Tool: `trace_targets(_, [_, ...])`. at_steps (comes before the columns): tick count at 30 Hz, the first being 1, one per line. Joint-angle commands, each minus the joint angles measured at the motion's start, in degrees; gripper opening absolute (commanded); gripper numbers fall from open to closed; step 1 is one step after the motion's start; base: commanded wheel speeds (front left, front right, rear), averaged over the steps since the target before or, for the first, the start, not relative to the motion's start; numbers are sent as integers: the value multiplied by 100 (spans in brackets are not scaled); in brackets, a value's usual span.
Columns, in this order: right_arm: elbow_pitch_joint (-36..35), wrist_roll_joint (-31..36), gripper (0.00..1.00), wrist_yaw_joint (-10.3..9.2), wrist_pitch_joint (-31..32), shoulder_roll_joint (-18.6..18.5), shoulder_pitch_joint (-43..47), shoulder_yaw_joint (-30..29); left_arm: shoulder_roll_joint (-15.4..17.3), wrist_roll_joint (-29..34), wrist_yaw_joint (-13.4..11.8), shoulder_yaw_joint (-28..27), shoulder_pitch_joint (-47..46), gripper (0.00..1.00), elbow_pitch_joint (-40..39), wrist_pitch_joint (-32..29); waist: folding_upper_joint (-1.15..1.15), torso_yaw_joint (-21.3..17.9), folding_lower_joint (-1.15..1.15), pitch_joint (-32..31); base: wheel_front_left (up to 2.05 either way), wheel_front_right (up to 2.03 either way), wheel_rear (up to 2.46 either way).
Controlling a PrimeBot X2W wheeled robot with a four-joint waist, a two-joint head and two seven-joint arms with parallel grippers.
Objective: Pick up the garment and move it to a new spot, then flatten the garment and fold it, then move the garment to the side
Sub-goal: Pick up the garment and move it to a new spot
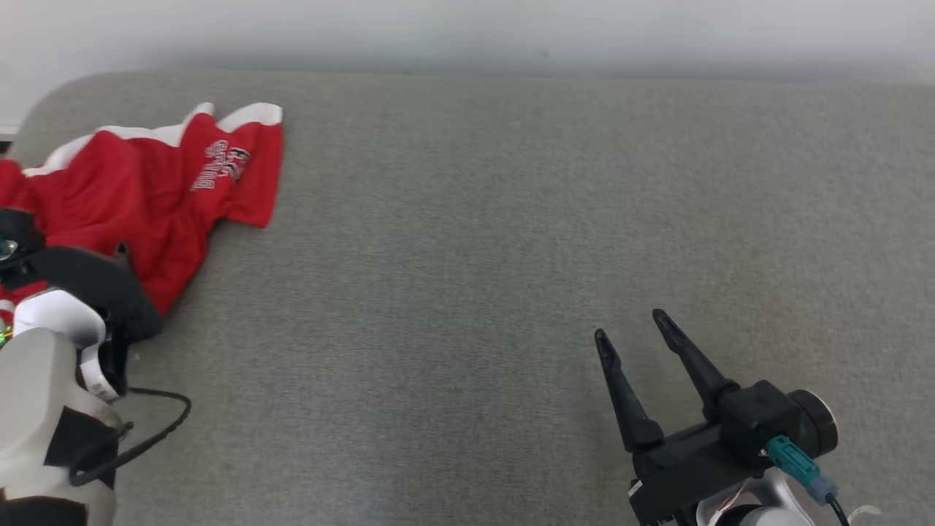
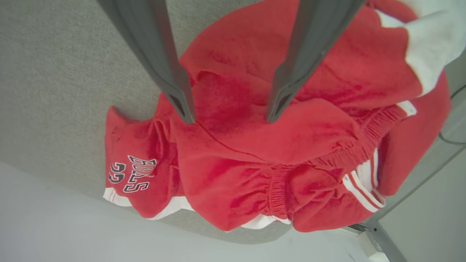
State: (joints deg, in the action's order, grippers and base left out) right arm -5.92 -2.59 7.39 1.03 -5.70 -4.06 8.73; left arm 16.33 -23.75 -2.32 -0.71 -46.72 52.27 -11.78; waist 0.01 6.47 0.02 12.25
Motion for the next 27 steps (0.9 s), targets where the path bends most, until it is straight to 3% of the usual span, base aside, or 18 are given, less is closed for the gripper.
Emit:
trace_targets(1, [-43,-34,100,18,15,-21,6,-6,82,-22,-42,-41,-66,100,103,-38,-1,-408,-2,398,0,0,0])
trace_targets(10, [-110,-110,100,19,0,-26,102,89,126,85,-273,72,-146,100,610,-19,-1,-631,-2,541,0,0,0])
trace_targets(11, [-107,-117,100,19,-4,-17,98,90,128,99,-274,88,-155,54,631,-7,-1,-633,-2,546,0,0,0])
trace_targets(12, [-96,-120,100,19,-5,-9,89,91,134,118,-265,118,-169,30,657,-14,-1,-632,-2,549,0,0,0])
trace_targets(13, [-81,-121,100,19,-6,-1,76,88,146,132,-239,142,-185,0,673,-14,-1,-624,-2,547,0,0,0])
trace_targets(27, [343,-307,100,19,-293,190,126,73,618,324,61,459,-626,0,354,-5,-1,-300,-2,-258,0,0,0])
